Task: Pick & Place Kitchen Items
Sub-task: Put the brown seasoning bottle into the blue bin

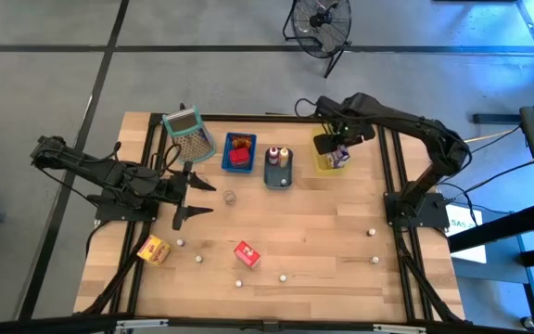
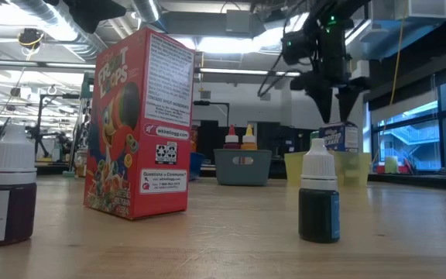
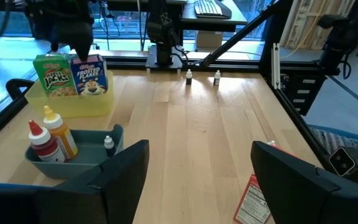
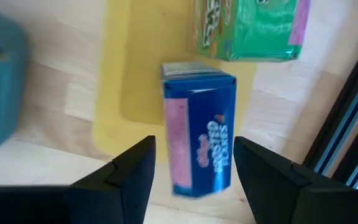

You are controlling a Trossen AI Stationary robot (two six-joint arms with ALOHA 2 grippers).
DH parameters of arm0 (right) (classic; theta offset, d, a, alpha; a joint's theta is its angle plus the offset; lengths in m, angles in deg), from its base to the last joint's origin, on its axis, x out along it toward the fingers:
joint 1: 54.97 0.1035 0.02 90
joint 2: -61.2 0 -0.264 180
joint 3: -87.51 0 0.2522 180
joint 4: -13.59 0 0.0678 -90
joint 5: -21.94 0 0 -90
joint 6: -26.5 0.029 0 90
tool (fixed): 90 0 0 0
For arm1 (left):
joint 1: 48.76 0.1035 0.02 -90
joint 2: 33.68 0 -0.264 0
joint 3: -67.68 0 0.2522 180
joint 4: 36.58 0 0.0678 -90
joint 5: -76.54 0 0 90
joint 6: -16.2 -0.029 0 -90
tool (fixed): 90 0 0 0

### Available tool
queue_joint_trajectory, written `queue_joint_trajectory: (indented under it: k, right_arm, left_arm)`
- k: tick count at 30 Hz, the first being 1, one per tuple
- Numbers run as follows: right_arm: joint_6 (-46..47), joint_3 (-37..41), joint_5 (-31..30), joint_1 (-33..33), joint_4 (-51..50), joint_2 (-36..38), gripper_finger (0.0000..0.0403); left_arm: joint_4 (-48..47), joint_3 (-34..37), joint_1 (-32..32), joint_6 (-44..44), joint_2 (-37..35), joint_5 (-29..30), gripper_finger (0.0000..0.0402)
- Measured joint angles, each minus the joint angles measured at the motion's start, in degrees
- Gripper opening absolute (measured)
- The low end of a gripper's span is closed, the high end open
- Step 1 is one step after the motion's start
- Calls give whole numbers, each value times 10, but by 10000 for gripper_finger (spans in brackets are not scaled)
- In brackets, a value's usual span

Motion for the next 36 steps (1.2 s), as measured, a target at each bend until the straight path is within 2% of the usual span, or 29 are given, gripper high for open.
queue_joint_trajectory:
  k: [11,15,18,25,31,36]
  right_arm:
    - [22,-113,-15,38,-113,24,218]
    - [34,-151,-31,71,-153,26,218]
    - [35,-156,-14,106,-153,42,218]
    - [50,-156,-8,226,-152,78,218]
    - [81,-156,-55,355,-152,88,218]
    - [185,-122,-95,468,-151,88,218]
  left_arm:
    - [0,0,0,0,0,0,278]
    - [0,0,0,5,0,0,278]
    - [0,0,0,7,0,0,278]
    - [0,0,0,9,0,0,278]
    - [0,0,0,13,0,0,278]
    - [0,0,0,30,10,-15,278]
